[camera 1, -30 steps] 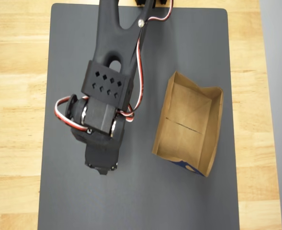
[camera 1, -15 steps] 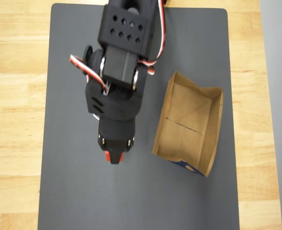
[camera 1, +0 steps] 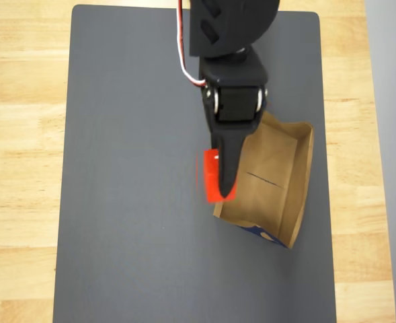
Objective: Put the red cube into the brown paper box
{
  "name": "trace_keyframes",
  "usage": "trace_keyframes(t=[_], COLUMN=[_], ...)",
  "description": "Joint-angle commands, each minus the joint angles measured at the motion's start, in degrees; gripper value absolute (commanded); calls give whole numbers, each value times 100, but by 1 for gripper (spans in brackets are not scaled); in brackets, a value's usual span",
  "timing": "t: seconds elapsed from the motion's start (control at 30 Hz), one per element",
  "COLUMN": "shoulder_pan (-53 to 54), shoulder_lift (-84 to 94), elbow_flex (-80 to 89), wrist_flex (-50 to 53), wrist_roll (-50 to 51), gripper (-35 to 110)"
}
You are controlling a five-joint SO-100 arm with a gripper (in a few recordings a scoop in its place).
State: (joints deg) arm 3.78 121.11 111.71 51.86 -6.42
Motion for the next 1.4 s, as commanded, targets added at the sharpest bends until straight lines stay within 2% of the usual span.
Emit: trace_keyframes(t=[0.0,0.2,0.73,0.83,1.07,1.37], shoulder_pan=[-378,-773,-1090,-984,-958,-940], shoulder_lift=[668,606,-984,-1090,-1072,-694], elbow_flex=[255,773,729,729,765,782], wrist_flex=[-9,-439,-958,-1020,-1020,-932], wrist_roll=[105,149,35,448,615,492], gripper=[0,0,1,16,28,30])
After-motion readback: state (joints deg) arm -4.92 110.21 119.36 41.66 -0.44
